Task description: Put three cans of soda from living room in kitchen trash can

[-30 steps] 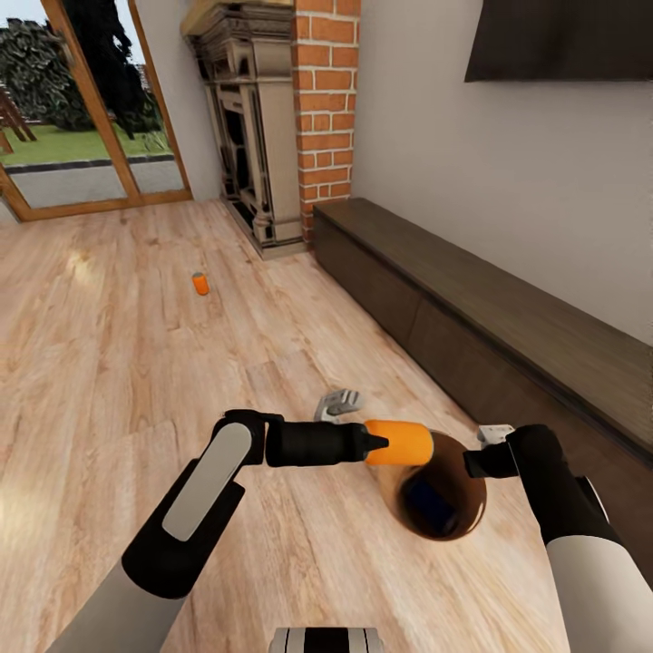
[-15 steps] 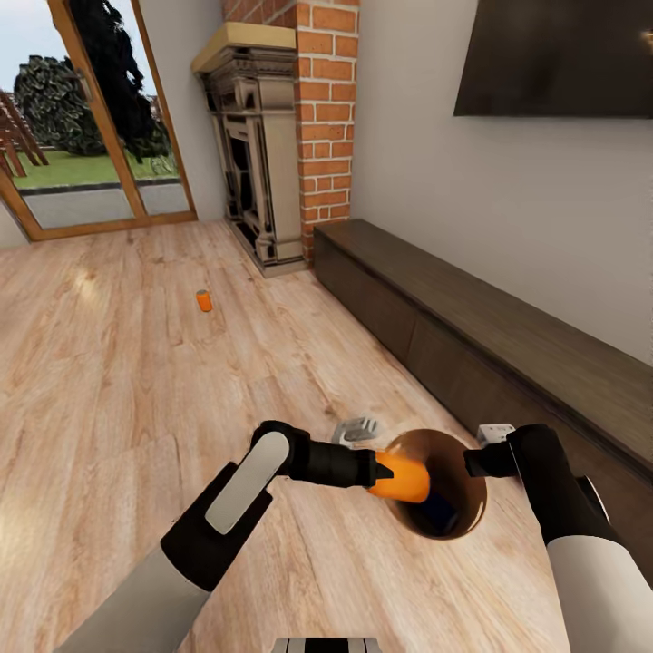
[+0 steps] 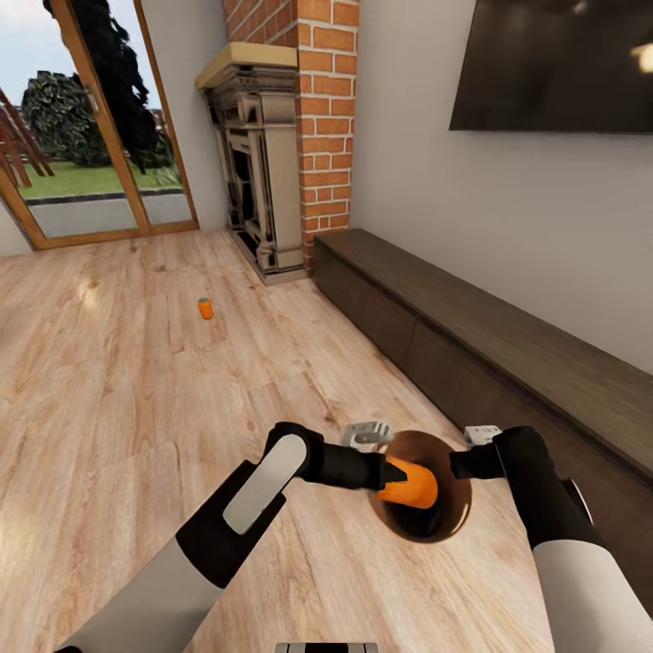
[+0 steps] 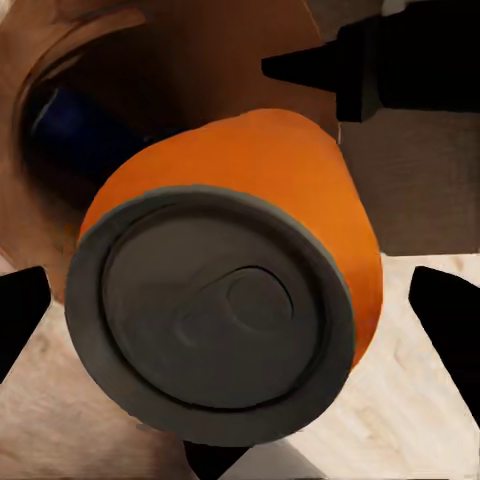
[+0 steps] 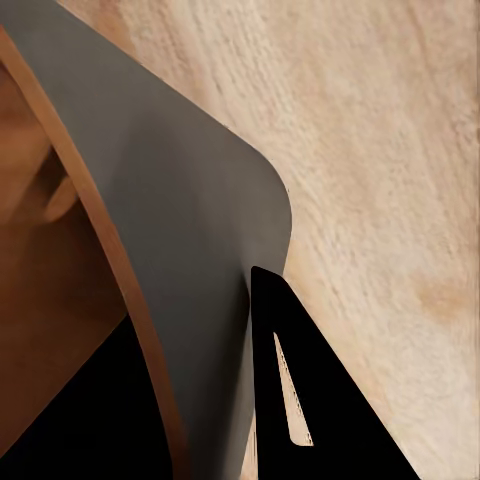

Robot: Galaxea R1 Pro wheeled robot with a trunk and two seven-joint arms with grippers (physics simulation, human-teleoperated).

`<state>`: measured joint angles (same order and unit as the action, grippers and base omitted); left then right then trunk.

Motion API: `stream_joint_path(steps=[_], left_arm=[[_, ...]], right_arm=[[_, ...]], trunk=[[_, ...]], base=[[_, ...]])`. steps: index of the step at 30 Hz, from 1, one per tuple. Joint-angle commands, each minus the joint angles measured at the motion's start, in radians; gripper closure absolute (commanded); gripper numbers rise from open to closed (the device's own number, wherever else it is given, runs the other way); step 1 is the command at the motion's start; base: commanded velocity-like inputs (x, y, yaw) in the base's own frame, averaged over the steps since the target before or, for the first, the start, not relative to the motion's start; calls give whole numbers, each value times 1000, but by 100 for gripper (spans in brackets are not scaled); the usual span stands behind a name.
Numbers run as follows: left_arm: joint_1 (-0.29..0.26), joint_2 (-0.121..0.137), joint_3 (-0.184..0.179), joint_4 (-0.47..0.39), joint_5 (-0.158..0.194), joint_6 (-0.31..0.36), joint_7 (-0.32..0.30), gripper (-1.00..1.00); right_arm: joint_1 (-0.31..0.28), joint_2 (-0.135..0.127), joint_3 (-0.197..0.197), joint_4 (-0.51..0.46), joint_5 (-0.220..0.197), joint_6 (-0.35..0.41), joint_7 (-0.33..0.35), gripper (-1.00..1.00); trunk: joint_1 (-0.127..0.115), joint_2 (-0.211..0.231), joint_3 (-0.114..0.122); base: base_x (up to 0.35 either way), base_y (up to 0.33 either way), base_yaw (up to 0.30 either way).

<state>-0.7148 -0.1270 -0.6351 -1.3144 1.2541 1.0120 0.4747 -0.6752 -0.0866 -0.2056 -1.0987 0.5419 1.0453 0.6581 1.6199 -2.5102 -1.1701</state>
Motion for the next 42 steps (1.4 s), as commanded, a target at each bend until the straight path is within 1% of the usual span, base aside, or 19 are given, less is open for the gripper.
stream_joint_path(steps=[1,6,11,14,16,19,20,21,22,24,25,27,29,30,32,34,36,39,42], left_arm=[[0,0,0,3,-14,-4,-3,-100],[0,-1,0,25,-38,-12,-9,-100],[0,-1,0,29,-41,-13,-10,-100],[11,16,22,7,-42,-33,-10,-100],[44,56,71,-40,-42,-89,-9,-100],[165,184,204,-171,-42,-212,-10,-100],[183,206,228,-185,-42,-223,-10,-100],[214,242,275,-205,-41,-239,-11,-100],[293,297,376,-236,-39,-257,-14,-100],[332,313,424,-245,-39,-263,-14,-100],[376,327,488,-252,-40,-269,-12,-100],[424,336,545,-246,-49,-284,-8,-100],[455,338,566,-217,-80,-325,-7,-100],[468,337,572,-179,-104,-366,-9,-100],[482,333,573,-114,-131,-424,-11,-100],[487,331,572,-87,-143,-449,-11,-100],[489,330,573,-77,-147,-457,-11,-100],[491,329,574,-70,-150,-466,-11,-100],[491,329,575,-69,-151,-470,-11,-100]], right_arm=[[0,0,0,-1,-8,2,2,100],[0,1,0,-1,-9,2,2,100],[0,1,0,-1,-9,2,2,100],[0,-2,-2,-11,-9,2,8,100],[0,-3,-3,-23,-9,2,29,100],[1,-8,-3,-33,-8,2,111,100],[1,-9,-3,-34,-8,2,125,100],[2,-11,-3,-38,-7,2,146,100],[8,-12,-4,-41,-7,2,168,100],[10,-12,-4,-43,-7,2,174,100],[12,-13,-4,-46,-7,2,179,100],[14,-13,-4,-61,-7,2,182,100],[16,-12,-4,-89,-6,2,182,100],[22,-12,-4,-112,-4,2,182,100],[39,-10,-3,-155,-2,2,182,100],[55,-11,-4,-205,-2,2,183,100],[80,-13,-6,-270,-4,2,186,100],[167,-13,-5,-433,-7,2,195,100],[202,-13,-5,-480,-7,2,228,100]], trunk=[[0,0,0],[0,0,0],[0,0,0],[0,0,0],[0,0,0],[0,0,0],[0,0,0],[0,0,0],[0,0,0],[0,0,0],[0,0,0],[0,0,0],[0,0,0],[0,0,0],[0,0,0],[0,0,0],[0,0,0],[0,0,0],[0,0,0]], base=[[0,0,0],[0,0,0],[0,0,0],[0,0,0],[0,0,0],[0,0,0],[0,0,0],[0,0,0],[0,0,0],[0,0,0],[0,0,0],[0,0,0],[0,0,0],[10,0,0],[116,72,0],[218,159,0],[253,188,0],[278,209,0],[286,219,0]])
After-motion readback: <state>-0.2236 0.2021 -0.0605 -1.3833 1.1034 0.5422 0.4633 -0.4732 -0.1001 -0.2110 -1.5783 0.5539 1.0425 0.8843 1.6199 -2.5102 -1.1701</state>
